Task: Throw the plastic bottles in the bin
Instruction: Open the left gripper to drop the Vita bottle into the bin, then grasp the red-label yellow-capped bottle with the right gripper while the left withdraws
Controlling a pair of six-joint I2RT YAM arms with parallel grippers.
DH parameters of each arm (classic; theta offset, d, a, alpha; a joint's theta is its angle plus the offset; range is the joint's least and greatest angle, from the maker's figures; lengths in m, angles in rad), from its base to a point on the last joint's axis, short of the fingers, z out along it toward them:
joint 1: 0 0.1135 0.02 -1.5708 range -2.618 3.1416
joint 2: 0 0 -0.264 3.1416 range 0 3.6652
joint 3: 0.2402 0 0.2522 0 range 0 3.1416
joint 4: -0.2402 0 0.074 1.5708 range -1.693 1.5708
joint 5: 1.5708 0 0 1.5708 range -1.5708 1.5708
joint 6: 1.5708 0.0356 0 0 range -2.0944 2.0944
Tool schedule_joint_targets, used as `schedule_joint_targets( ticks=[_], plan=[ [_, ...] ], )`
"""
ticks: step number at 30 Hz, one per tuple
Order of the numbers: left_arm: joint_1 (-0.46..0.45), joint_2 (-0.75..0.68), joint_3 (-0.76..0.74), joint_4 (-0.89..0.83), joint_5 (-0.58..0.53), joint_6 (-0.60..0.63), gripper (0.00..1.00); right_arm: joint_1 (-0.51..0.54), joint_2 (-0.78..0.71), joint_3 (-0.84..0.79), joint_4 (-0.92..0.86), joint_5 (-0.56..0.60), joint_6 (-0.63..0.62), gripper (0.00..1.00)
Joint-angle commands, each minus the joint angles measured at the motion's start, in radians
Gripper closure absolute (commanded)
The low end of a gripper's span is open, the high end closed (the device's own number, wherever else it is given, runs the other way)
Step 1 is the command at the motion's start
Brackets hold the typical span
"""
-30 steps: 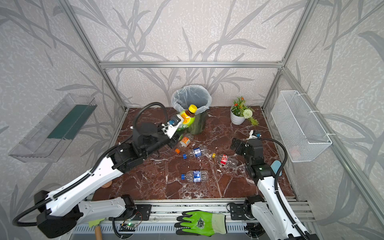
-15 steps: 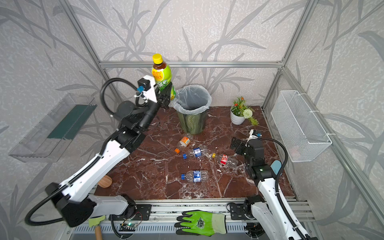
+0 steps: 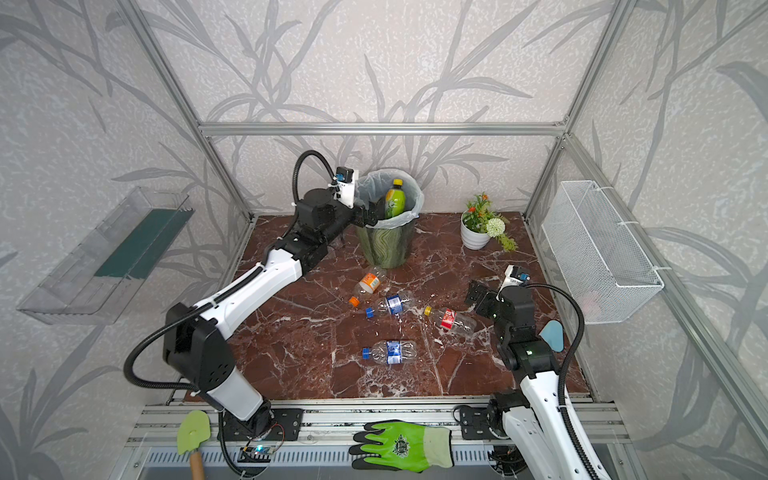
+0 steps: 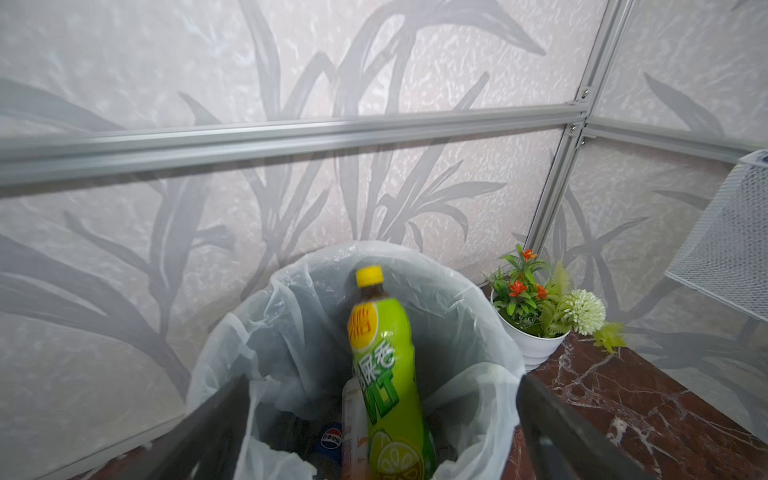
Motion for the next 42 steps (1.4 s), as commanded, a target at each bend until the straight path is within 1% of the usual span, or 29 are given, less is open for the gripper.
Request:
schedule_joint_targets(
  ticks=[1, 4, 7, 14, 19, 23, 28, 34, 37, 42],
  plan=[
    [-0.002, -0.157, 0.014, 0.004, -0.018, 0.036, 0.01, -0.002, 0.026, 0.036, -0.029, -0.011, 0.025, 0.01],
    [-0.003, -0.225, -0.084, 0.019, -0.034, 0.035, 0.01, -0.003, 0.051, 0.033, -0.042, -0.034, 0.059, 0.01],
    [-0.003, -0.287, -0.19, 0.027, -0.065, 0.019, 0.01, -0.003, 0.067, 0.028, -0.087, -0.053, 0.121, 0.01],
    [-0.002, -0.376, -0.366, -0.046, -0.118, -0.018, 0.01, 0.005, 0.068, 0.004, -0.213, -0.102, 0.346, 0.01],
    [-0.001, -0.429, -0.485, -0.048, -0.155, -0.045, 0.01, 0.06, 0.044, -0.025, -0.282, -0.099, 0.501, 0.01],
    [-0.002, -0.442, -0.533, -0.078, -0.128, -0.064, 0.01, 0.128, 0.052, -0.042, -0.302, -0.061, 0.6, 0.01],
    [-0.016, -0.448, -0.561, -0.14, -0.092, -0.034, 0.01, 0.227, 0.095, -0.065, -0.276, -0.014, 0.722, 0.01],
    [-0.065, -0.459, -0.587, -0.182, -0.141, 0.015, 0.01, 0.303, 0.18, -0.109, -0.136, 0.006, 0.877, 0.01],
    [-0.072, -0.46, -0.595, -0.186, -0.146, 0.017, 0.01, 0.325, 0.245, -0.092, -0.103, 0.022, 0.91, 0.01],
    [-0.079, -0.463, -0.602, -0.19, -0.15, 0.024, 0.01, 0.331, 0.325, -0.07, -0.062, 0.075, 0.927, 0.01]
  ],
)
